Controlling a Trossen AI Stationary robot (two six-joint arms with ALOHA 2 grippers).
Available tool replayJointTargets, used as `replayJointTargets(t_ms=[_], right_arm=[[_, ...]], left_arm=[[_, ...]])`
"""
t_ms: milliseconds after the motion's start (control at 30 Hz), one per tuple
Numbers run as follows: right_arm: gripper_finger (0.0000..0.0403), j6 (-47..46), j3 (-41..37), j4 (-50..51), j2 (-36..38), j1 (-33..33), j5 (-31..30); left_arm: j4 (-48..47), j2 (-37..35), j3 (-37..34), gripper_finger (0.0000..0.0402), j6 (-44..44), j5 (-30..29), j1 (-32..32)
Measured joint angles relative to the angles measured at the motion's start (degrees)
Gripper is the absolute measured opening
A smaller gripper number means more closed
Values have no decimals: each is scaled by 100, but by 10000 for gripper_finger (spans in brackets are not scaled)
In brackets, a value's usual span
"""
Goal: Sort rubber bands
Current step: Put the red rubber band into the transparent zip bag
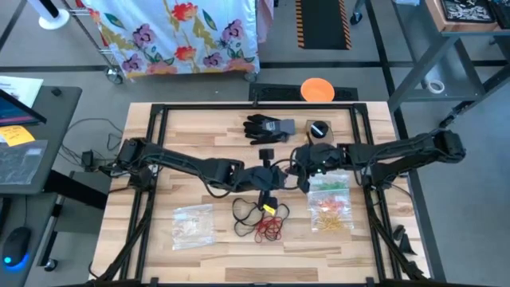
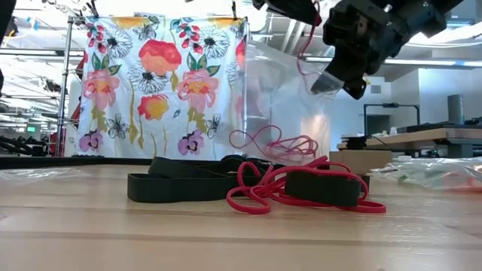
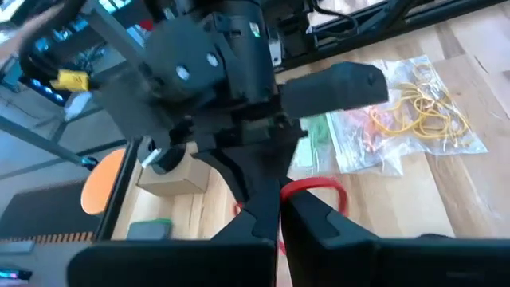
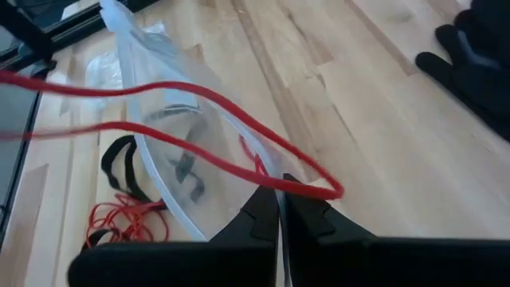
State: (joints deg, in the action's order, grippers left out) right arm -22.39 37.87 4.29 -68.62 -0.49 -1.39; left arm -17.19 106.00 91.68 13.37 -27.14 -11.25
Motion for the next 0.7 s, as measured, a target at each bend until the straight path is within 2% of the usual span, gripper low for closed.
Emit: replayJointTargets(t_ms=[200,700], right_arm=[[11,-21,0,51,0,-123,0],[11,-26,-1,150,-1,-116,-2]], left_arm=[[-117,0,3,0,-106,13,-70],[-153,-11,547,0,-492,-103,-107]])
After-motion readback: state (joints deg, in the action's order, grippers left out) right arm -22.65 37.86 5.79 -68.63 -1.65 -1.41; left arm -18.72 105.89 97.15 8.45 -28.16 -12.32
